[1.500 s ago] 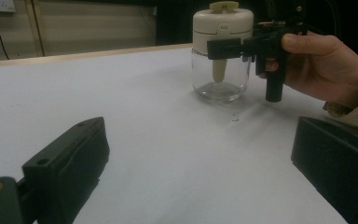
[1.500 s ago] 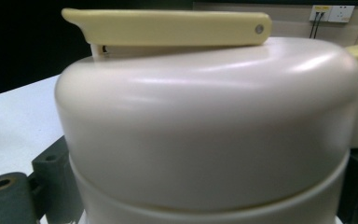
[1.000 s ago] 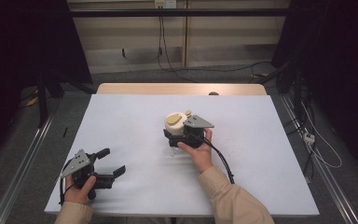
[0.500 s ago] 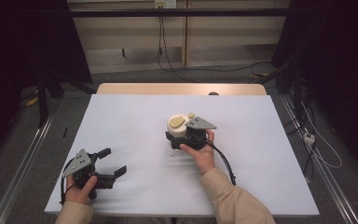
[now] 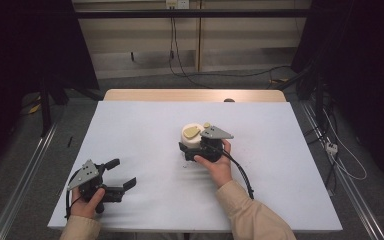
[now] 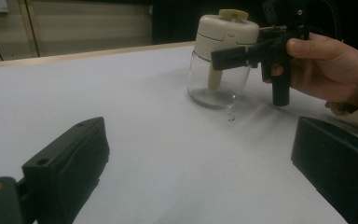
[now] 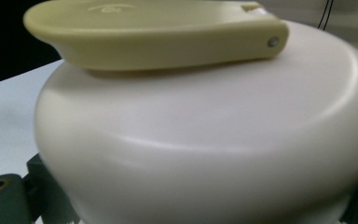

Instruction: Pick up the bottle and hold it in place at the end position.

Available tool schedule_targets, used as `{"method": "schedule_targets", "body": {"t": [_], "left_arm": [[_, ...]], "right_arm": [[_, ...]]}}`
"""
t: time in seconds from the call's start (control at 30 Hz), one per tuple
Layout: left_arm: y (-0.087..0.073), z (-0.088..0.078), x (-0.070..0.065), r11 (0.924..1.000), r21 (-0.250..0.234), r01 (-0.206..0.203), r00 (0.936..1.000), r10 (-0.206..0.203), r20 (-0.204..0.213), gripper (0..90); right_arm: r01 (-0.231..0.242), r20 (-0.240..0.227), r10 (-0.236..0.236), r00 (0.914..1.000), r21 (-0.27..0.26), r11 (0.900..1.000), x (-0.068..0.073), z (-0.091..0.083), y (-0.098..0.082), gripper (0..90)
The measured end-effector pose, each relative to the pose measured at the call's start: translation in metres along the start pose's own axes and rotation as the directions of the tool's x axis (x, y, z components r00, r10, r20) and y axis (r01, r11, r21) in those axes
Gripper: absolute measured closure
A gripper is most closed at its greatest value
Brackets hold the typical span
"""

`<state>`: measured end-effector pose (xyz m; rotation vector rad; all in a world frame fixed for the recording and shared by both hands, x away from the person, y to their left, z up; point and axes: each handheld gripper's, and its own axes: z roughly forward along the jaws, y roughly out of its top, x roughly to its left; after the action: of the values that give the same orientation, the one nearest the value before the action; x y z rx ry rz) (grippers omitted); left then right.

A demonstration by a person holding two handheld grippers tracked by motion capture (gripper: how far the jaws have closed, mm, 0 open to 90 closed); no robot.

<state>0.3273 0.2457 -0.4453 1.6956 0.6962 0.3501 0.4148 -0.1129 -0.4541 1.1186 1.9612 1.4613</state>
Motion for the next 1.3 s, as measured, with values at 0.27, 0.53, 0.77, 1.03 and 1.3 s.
{"method": "schedule_targets", "body": {"t": [0.27,0.53,0.77,1.03,1.3], "left_arm": [[0.000,0.002,0.000,0.9999,0.009,-0.005,1.0000,0.005,0.002,3.6],[0.001,0.006,-0.002,0.9996,0.018,-0.019,0.9997,0.019,0.013,3.5],[0.004,0.009,-0.006,0.9988,0.026,-0.042,0.9988,0.041,0.027,3.5],[0.007,0.017,-0.009,0.9989,0.026,-0.039,0.9988,0.038,0.031,3.5],[0.012,0.026,-0.012,0.9989,0.023,-0.040,0.9986,0.039,0.034,3.5]], "right_arm": [[0.008,0.000,-0.008,1.0000,0.021,1.000,0.000,-0.003,0.001,5.4],[0.009,0.002,-0.009,1.0000,0.038,0.999,0.000,-0.006,0.002,5.2],[0.019,0.001,-0.019,0.9998,0.045,0.999,0.000,-0.008,0.003,5.2],[0.031,-0.007,-0.031,0.9995,0.052,0.998,-0.001,-0.011,0.002,4.5],[0.011,-0.025,-0.009,0.9996,0.074,0.997,-0.004,-0.017,-0.001,4.5]]}}
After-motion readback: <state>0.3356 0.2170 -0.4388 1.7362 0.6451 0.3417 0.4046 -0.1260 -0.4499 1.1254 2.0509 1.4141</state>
